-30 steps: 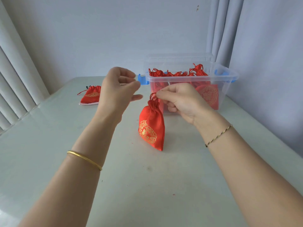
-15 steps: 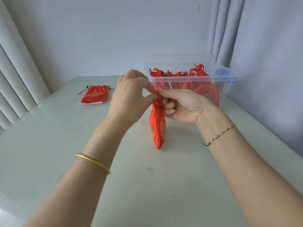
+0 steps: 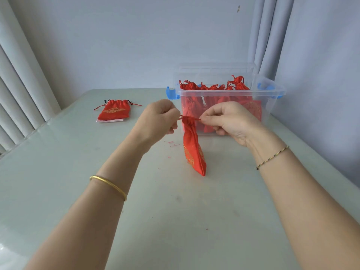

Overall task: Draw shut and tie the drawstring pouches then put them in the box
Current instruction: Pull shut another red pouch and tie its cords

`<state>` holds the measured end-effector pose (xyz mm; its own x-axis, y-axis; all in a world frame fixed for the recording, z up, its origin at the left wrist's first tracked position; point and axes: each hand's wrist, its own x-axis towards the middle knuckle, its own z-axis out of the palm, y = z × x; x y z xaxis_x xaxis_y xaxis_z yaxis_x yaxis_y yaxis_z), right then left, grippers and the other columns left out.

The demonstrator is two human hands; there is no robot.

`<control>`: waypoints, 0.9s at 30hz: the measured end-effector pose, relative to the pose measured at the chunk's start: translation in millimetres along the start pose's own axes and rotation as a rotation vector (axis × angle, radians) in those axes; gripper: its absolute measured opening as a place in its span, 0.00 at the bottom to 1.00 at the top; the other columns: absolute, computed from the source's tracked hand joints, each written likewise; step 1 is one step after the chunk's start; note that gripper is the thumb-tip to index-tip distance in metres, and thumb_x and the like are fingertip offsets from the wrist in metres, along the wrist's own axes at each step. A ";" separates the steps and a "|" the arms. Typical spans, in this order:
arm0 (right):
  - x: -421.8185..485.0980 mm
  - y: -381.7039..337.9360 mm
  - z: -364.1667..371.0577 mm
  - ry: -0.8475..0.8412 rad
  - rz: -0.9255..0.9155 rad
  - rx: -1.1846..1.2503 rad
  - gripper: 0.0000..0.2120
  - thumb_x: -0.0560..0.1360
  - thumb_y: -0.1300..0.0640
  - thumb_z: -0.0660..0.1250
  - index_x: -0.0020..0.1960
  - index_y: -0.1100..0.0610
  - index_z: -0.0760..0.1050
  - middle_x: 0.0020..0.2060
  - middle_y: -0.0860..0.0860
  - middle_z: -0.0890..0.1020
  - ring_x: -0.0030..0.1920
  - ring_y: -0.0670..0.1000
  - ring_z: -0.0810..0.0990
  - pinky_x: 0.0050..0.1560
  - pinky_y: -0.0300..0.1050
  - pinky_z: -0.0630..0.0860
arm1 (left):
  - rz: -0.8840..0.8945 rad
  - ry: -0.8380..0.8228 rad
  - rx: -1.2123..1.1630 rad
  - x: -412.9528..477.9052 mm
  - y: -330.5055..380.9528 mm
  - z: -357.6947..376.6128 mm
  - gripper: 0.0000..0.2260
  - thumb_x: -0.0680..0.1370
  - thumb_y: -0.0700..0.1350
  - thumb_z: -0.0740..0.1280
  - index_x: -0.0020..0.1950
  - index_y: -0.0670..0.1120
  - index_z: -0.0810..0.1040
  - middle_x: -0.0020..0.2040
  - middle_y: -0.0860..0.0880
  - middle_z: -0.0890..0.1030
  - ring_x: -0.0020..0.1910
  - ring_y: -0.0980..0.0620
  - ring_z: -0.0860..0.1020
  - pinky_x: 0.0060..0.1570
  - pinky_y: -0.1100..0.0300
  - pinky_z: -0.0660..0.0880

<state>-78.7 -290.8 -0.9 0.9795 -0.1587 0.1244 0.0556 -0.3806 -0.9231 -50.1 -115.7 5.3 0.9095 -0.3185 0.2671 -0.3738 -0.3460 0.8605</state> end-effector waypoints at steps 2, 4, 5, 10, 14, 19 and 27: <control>-6.9 -8.6 -4.6 -0.049 0.000 0.007 0.07 0.74 0.58 0.68 0.51 0.57 0.76 0.39 0.50 0.77 0.31 0.46 0.75 0.27 0.37 0.68 | -0.040 0.002 -0.123 1.3 1.0 -1.5 0.09 0.75 0.36 0.58 0.36 0.42 0.72 0.30 0.49 0.75 0.28 0.54 0.72 0.37 0.60 0.73; -14.5 -20.9 -5.3 -0.112 0.002 -0.071 0.15 0.71 0.51 0.71 0.54 0.55 0.73 0.42 0.49 0.78 0.35 0.47 0.78 0.31 0.40 0.70 | -0.022 -0.011 -0.178 1.4 4.5 -2.3 0.09 0.76 0.37 0.58 0.36 0.42 0.72 0.29 0.50 0.76 0.28 0.55 0.72 0.37 0.60 0.73; -18.4 -26.6 -2.9 -0.136 -0.018 -0.191 0.17 0.69 0.49 0.72 0.53 0.55 0.73 0.42 0.49 0.79 0.36 0.47 0.78 0.31 0.41 0.70 | -0.011 -0.024 -0.202 0.3 6.9 -1.5 0.09 0.76 0.37 0.59 0.36 0.42 0.73 0.29 0.50 0.76 0.28 0.54 0.72 0.37 0.61 0.73; -20.1 -32.4 14.5 -0.085 -0.171 -0.481 0.09 0.70 0.56 0.70 0.45 0.62 0.78 0.38 0.58 0.83 0.37 0.53 0.81 0.43 0.51 0.80 | 0.017 -0.071 -0.303 -2.9 12.6 3.0 0.09 0.76 0.37 0.60 0.36 0.42 0.73 0.28 0.52 0.77 0.29 0.54 0.72 0.36 0.62 0.72; -18.2 -40.7 -4.0 -0.087 -0.150 -0.392 0.07 0.73 0.62 0.67 0.45 0.66 0.77 0.32 0.60 0.80 0.29 0.52 0.76 0.26 0.41 0.71 | 0.004 -0.056 -0.349 -0.1 13.4 3.0 0.06 0.77 0.40 0.63 0.41 0.43 0.75 0.34 0.50 0.78 0.31 0.55 0.73 0.38 0.62 0.72; 10.4 -88.7 -56.8 0.185 -0.335 -0.341 0.03 0.75 0.65 0.62 0.46 0.60 0.75 0.30 0.53 0.75 0.25 0.44 0.73 0.22 0.32 0.64 | -0.014 0.053 -0.311 22.9 25.0 5.2 0.03 0.78 0.42 0.63 0.44 0.45 0.75 0.36 0.51 0.78 0.30 0.58 0.74 0.35 0.65 0.72; 73.4 -93.4 -83.9 0.349 -0.409 -0.738 0.11 0.75 0.65 0.59 0.57 0.62 0.73 0.54 0.56 0.79 0.45 0.52 0.74 0.46 0.43 0.70 | -0.037 0.096 -0.297 37.0 28.0 11.6 0.06 0.77 0.38 0.60 0.45 0.46 0.74 0.37 0.52 0.78 0.31 0.58 0.74 0.34 0.67 0.72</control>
<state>-28.2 -343.3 124.9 0.7898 -0.1041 0.6044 0.1296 -0.9349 -0.3303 -29.0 -147.5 34.3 0.9399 -0.2206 0.2605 -0.2833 -0.0785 0.9558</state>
